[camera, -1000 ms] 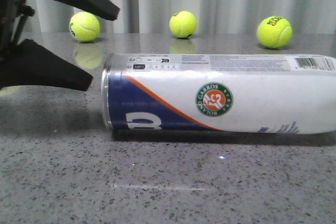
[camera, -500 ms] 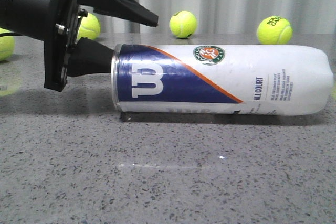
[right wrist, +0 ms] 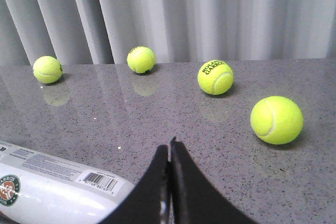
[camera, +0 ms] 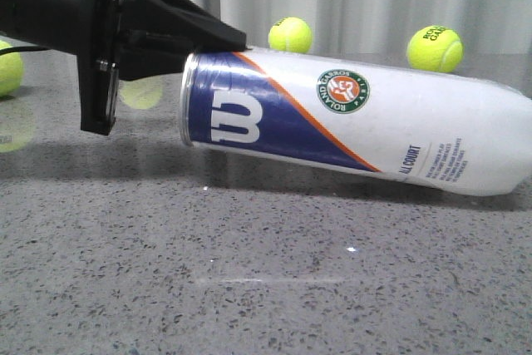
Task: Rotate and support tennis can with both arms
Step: 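Lift the can's end with the left gripper, tilting it upright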
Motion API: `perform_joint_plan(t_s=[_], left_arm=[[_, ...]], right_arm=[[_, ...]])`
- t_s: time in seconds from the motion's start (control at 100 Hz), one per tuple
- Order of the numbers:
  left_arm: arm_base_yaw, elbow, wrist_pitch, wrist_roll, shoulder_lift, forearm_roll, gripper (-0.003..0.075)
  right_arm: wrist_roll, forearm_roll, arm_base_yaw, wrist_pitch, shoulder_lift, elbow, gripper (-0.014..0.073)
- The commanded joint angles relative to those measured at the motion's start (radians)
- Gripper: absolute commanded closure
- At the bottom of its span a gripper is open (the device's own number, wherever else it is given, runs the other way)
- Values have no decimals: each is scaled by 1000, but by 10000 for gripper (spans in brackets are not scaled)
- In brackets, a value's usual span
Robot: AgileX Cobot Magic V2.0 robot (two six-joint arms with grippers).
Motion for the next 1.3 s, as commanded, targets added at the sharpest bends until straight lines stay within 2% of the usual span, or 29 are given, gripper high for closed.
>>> perform_joint_plan(t_s=[0.0, 0.21, 0.31, 0.69, 0.93, 1.1, 1.29], left_arm=[[-9, -27, 90, 22, -35, -77, 741], [-9, -119, 90, 20, -98, -61, 741], [-9, -212, 87, -20, -148, 6, 741], [-25, -664, 56, -411, -278, 725, 741], [-159, -794, 87, -574, -270, 1120, 741], [-266, -796, 87, -648, -247, 1276, 741], [-330, -796, 87, -657, -194, 1323, 741]], right_arm=[[-5, 11, -6, -81, 10, -22, 658], [-5, 11, -6, -81, 10, -22, 658], [-5, 11, -6, -81, 10, -22, 658], [-5, 11, -6, -81, 10, -22, 658], [-5, 11, -6, -81, 10, -22, 658], [-5, 11, -6, -81, 10, -22, 658], [-5, 11, -6, -81, 10, -22, 658]])
